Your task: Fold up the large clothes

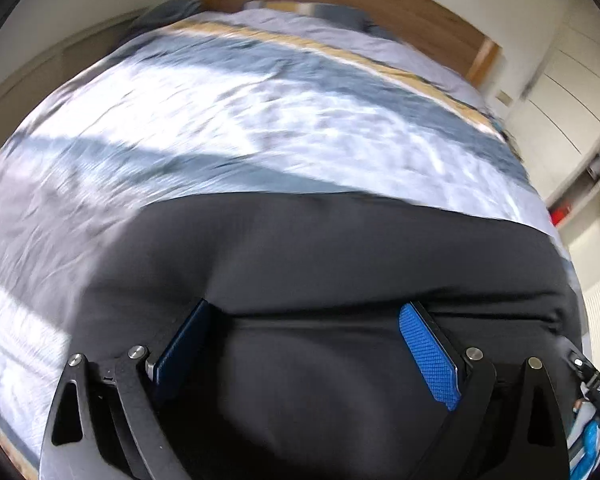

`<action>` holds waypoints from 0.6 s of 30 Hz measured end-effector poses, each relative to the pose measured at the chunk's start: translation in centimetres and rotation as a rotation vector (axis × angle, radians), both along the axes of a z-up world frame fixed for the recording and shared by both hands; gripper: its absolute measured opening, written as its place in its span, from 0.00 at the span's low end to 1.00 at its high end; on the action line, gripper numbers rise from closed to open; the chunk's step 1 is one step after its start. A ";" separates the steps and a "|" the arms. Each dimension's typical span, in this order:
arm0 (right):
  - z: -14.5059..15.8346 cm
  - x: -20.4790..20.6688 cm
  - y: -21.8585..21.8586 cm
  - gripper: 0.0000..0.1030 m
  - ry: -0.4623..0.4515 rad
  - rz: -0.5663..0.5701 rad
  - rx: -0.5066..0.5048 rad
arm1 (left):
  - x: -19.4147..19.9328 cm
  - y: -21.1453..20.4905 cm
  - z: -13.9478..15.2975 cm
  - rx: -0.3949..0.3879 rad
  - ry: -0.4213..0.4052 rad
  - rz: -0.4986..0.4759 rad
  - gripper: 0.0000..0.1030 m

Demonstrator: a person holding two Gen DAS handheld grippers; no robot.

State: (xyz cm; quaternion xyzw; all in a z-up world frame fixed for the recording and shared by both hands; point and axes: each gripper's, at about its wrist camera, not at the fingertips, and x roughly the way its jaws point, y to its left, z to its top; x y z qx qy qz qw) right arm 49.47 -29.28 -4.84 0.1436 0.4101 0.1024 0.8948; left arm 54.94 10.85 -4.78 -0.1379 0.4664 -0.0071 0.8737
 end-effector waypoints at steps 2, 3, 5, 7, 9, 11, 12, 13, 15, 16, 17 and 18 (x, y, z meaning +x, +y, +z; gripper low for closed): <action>-0.5 -1.1 -2.6 0.77 0.026 -0.035 -0.027 | -0.9 2.7 -0.7 0.010 0.031 0.066 0.91; -0.6 -1.4 -3.4 0.77 0.040 -0.059 -0.055 | -1.6 4.1 -0.8 0.010 0.043 0.104 0.91; -0.2 -2.3 -4.7 0.77 0.059 -0.109 -0.129 | -3.0 5.7 -0.5 0.016 0.040 0.149 0.89; 1.2 -3.6 -5.3 0.77 0.033 -0.132 -0.148 | -4.9 6.0 0.7 0.037 -0.002 0.158 0.89; 3.1 -5.2 -4.6 0.77 -0.024 -0.114 -0.121 | -7.1 4.9 2.3 0.059 -0.067 0.133 0.89; 4.5 -6.7 -2.8 0.77 -0.071 -0.066 -0.094 | -8.8 3.1 3.3 0.068 -0.111 0.090 0.89; 4.9 -7.4 -1.5 0.77 -0.086 -0.032 -0.083 | -9.5 2.1 3.5 0.063 -0.122 0.057 0.90; 5.0 -7.9 -0.3 0.77 -0.090 -0.003 -0.074 | -10.2 1.1 3.4 0.059 -0.126 0.030 0.90; 4.2 -8.6 1.9 0.77 -0.073 0.053 -0.062 | -10.6 -0.1 2.5 0.056 -0.103 -0.001 0.90; 3.6 -8.7 2.7 0.77 -0.054 0.064 -0.073 | -10.8 -0.5 1.8 0.063 -0.082 -0.010 0.90; 2.7 -8.9 3.0 0.77 -0.036 0.065 -0.084 | -10.9 -0.6 1.2 0.074 -0.066 -0.008 0.91; 1.7 -9.2 2.7 0.77 -0.015 0.055 -0.084 | -11.3 -0.3 0.6 0.081 -0.048 0.004 0.91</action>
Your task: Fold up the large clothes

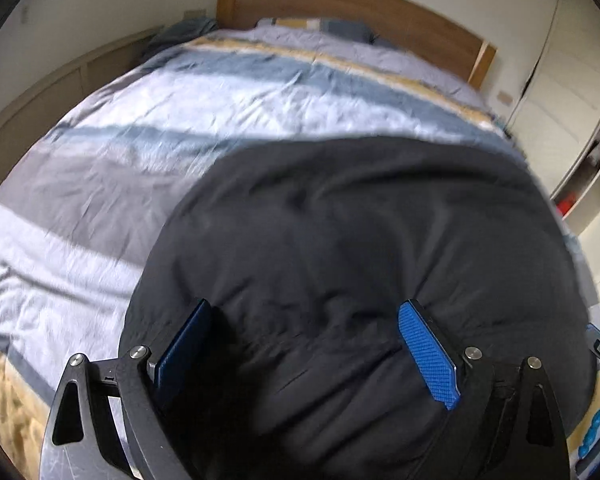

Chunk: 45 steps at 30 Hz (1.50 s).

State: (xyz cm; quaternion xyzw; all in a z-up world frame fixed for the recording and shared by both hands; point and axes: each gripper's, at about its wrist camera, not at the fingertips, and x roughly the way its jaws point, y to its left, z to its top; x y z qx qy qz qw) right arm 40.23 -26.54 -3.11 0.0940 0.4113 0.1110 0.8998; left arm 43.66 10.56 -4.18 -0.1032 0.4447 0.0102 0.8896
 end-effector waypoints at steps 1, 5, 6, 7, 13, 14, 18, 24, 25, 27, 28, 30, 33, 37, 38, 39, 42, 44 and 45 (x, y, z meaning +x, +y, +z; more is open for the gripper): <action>-0.4 -0.2 -0.3 0.77 0.009 -0.012 0.003 | -0.4 0.5 -0.3 -0.003 0.010 0.016 0.91; -1.4 -1.3 -3.7 0.77 0.047 -0.138 -0.055 | -2.4 1.9 0.0 0.020 0.002 0.065 0.91; -1.3 -1.7 -4.1 0.77 0.054 -0.172 -0.100 | -3.1 1.9 0.3 0.028 -0.009 0.075 0.91; -1.1 -2.1 -4.1 0.77 0.052 -0.194 -0.134 | -3.7 1.8 0.6 0.035 -0.024 0.082 0.91; 1.4 -5.4 -1.4 0.77 -0.028 -0.161 -0.199 | -8.4 -0.4 3.0 0.113 -0.118 0.072 0.91; 1.9 -6.0 -0.8 0.77 -0.042 -0.147 -0.205 | -9.3 -0.7 3.4 0.128 -0.132 0.073 0.91; 3.8 -8.8 1.6 0.77 -0.099 -0.111 -0.215 | -12.1 -1.6 5.1 0.176 -0.182 0.070 0.92; 6.3 -13.0 3.5 0.77 -0.161 -0.085 -0.226 | -16.3 -2.6 7.8 0.245 -0.268 0.051 0.99; 6.5 -13.4 3.4 0.77 -0.163 -0.083 -0.224 | -17.0 -3.0 8.2 0.251 -0.276 0.047 0.99; 7.1 -14.9 3.8 0.77 -0.175 -0.080 -0.224 | -18.5 -3.5 9.0 0.255 -0.294 0.038 1.00; 7.4 -15.5 3.9 0.77 -0.182 -0.077 -0.226 | -19.3 -3.7 9.4 0.255 -0.303 0.033 1.00; 7.8 -16.8 4.2 0.77 -0.193 -0.070 -0.225 | -20.7 -4.2 10.0 0.252 -0.317 0.026 1.00; 8.2 -18.8 4.5 0.77 -0.207 -0.059 -0.216 | -22.5 -4.7 10.4 0.259 -0.326 0.004 1.00; 8.5 -21.1 4.7 0.77 -0.226 -0.050 -0.214 | -24.8 -5.5 11.0 0.269 -0.348 -0.019 1.00; 8.6 -21.7 4.8 0.77 -0.229 -0.048 -0.213 | -25.4 -5.6 11.2 0.263 -0.355 -0.021 1.00; 8.7 -22.2 4.8 0.77 -0.232 -0.046 -0.211 | -26.0 -5.7 11.4 0.258 -0.362 -0.022 1.00; 8.7 -23.7 4.6 0.77 -0.238 -0.052 -0.208 | -27.7 -5.7 11.9 0.244 -0.370 -0.018 1.00; 8.7 -24.5 4.6 0.77 -0.241 -0.053 -0.205 | -28.6 -5.9 12.2 0.253 -0.376 -0.005 1.00; 8.7 -24.9 4.5 0.77 -0.241 -0.052 -0.205 | -29.2 -5.9 12.4 0.261 -0.381 0.003 1.00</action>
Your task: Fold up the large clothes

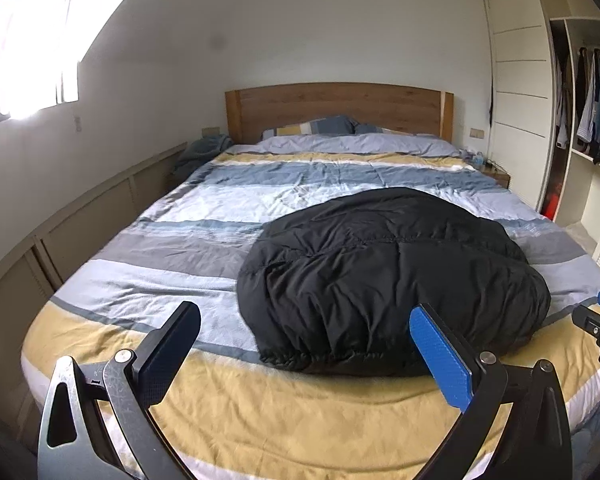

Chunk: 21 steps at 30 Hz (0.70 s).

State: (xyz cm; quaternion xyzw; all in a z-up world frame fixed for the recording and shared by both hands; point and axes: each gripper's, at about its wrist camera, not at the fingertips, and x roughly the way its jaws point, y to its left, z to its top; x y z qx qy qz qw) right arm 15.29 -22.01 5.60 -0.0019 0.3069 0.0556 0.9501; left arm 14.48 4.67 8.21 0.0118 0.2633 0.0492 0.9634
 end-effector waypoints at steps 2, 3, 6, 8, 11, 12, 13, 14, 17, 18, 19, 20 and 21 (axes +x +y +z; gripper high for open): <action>0.0 -0.6 0.0 0.77 -0.002 0.000 -0.006 | -0.9 0.1 0.3 -0.001 -0.013 0.001 1.00; 0.0 -1.0 0.0 0.77 -0.004 0.000 -0.008 | -1.4 0.1 0.5 0.002 -0.017 0.007 1.00; 0.2 -2.0 -0.2 0.77 -0.011 0.000 -0.005 | -2.9 0.0 1.1 0.017 -0.054 0.021 1.00; 0.2 -2.4 -0.1 0.77 -0.012 0.001 -0.002 | -3.7 -0.1 1.4 0.012 -0.068 0.016 1.00; 0.5 -3.2 -0.3 0.77 -0.019 -0.001 -0.002 | -4.8 -0.2 1.9 0.020 -0.080 0.013 1.00; 0.6 -3.4 -0.4 0.77 -0.022 -0.001 0.000 | -5.1 -0.3 2.0 0.022 -0.086 0.012 1.00; 0.6 -3.7 -0.4 0.77 -0.025 -0.002 0.002 | -5.4 -0.3 2.1 0.022 -0.090 0.011 1.00; 0.7 -3.8 -0.4 0.77 -0.026 -0.004 0.001 | -5.7 -0.3 2.1 0.021 -0.093 0.011 1.00; 0.8 -4.5 -0.5 0.77 -0.033 -0.007 -0.002 | -6.4 -0.3 2.2 0.020 -0.094 0.004 1.00; 0.8 -4.8 -0.6 0.77 -0.035 -0.010 -0.002 | -6.7 -0.3 2.1 0.020 -0.096 0.002 1.00; 0.8 -5.0 -0.6 0.77 -0.037 -0.012 -0.001 | -6.9 -0.3 2.1 0.020 -0.096 0.001 1.00; 0.8 -5.2 -0.7 0.77 -0.038 -0.013 -0.003 | -7.1 -0.4 2.1 0.020 -0.095 -0.002 1.00; 0.8 -5.4 -0.7 0.77 -0.038 -0.014 -0.005 | -7.3 -0.4 2.0 0.018 -0.092 -0.006 1.00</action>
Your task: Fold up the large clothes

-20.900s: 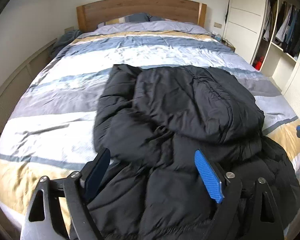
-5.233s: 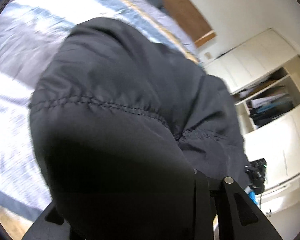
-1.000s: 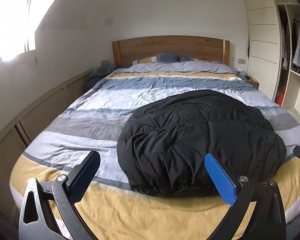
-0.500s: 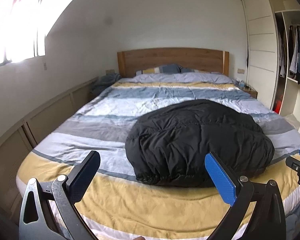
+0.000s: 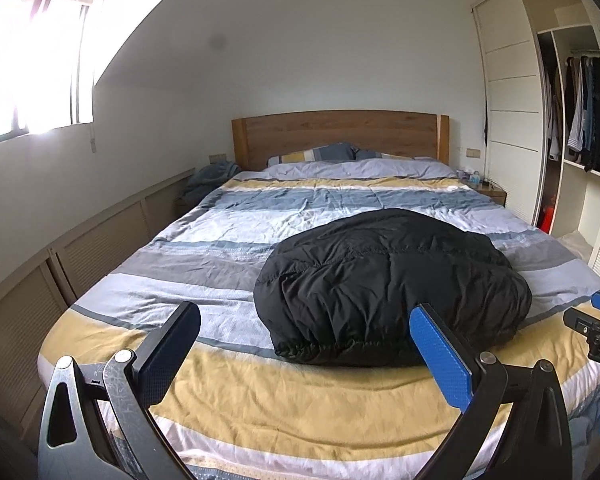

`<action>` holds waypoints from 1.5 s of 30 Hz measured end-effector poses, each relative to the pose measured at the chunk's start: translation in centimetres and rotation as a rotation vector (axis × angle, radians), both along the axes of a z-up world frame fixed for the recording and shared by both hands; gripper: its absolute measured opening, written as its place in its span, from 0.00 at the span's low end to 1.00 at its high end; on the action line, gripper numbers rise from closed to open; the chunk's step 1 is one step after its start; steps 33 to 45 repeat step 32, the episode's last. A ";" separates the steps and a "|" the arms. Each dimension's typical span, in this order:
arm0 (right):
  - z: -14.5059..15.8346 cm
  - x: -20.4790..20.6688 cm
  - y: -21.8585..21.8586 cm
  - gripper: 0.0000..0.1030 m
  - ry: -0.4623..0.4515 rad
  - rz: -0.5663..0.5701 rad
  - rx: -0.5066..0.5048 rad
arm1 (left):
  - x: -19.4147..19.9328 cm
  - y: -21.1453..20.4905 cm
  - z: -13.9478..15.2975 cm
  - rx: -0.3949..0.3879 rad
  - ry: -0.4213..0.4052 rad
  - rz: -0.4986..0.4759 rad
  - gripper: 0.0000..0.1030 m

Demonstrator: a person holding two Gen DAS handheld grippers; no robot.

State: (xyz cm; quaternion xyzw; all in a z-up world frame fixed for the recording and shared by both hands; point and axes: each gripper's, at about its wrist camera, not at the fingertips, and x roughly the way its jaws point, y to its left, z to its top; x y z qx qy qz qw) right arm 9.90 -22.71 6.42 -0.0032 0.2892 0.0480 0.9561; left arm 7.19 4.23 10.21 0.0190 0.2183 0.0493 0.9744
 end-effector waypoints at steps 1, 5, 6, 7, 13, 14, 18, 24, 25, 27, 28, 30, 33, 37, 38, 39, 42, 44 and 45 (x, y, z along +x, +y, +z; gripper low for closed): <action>0.0 -0.1 -0.1 0.77 0.000 -0.001 -0.002 | 0.0 0.0 0.0 -0.001 0.001 -0.003 1.00; 0.0 -0.8 -0.2 0.77 -0.003 -0.002 -0.006 | -0.5 -0.4 -0.3 -0.002 0.006 -0.012 1.00; 0.0 -1.0 -0.2 0.77 -0.004 -0.002 -0.008 | -0.7 -0.4 -0.3 -0.004 0.008 -0.012 1.00; 0.0 -1.1 -0.2 0.77 -0.007 -0.002 -0.009 | -0.8 -0.4 -0.4 -0.008 0.010 -0.014 1.00; 0.2 -1.8 -0.4 0.77 -0.019 -0.002 -0.007 | -1.2 -0.8 -1.0 -0.008 0.027 -0.021 1.00; 0.3 -1.9 -0.5 0.77 -0.021 -0.001 -0.006 | -1.2 -0.9 -1.1 -0.007 0.033 -0.022 1.00; 0.2 -2.3 -0.9 0.77 -0.030 -0.005 -0.001 | -1.1 -1.3 -1.8 -0.004 0.055 -0.025 1.00; 0.1 -2.6 -1.3 0.77 -0.032 -0.011 0.003 | -1.1 -2.1 -2.3 0.010 0.068 -0.029 1.00; 0.1 -2.6 -1.4 0.77 -0.032 -0.012 0.005 | -1.1 -2.2 -2.3 0.012 0.070 -0.029 1.00; 0.0 -2.7 -1.6 0.77 -0.032 -0.014 0.010 | -1.1 -2.5 -2.4 0.019 0.072 -0.030 1.00; -0.1 -2.7 -1.6 0.77 -0.031 -0.014 0.011 | -1.1 -2.5 -2.4 0.021 0.071 -0.030 1.00; -0.1 -2.7 -1.7 0.77 -0.029 -0.013 0.012 | -1.2 -2.7 -2.3 0.025 0.066 -0.029 1.00; -0.2 -2.7 -1.7 0.77 -0.028 -0.013 0.013 | -1.3 -3.0 -2.2 0.029 0.063 -0.030 1.00; -0.2 -2.7 -1.7 0.77 -0.028 -0.013 0.013 | -1.3 -3.0 -2.2 0.029 0.063 -0.030 1.00; -0.2 -2.7 -1.7 0.77 -0.028 -0.013 0.013 | -1.3 -3.0 -2.2 0.029 0.063 -0.030 1.00; -0.2 -2.7 -1.7 0.77 -0.028 -0.013 0.013 | -1.3 -3.0 -2.2 0.029 0.063 -0.030 1.00; -0.2 -2.7 -1.7 0.77 -0.028 -0.013 0.013 | -1.3 -3.0 -2.2 0.029 0.063 -0.030 1.00; -0.2 -2.7 -1.7 0.77 -0.028 -0.013 0.013 | -1.3 -3.0 -2.2 0.029 0.063 -0.030 1.00; -0.2 -2.7 -1.7 0.77 -0.028 -0.013 0.013 | -1.3 -3.0 -2.2 0.029 0.063 -0.030 1.00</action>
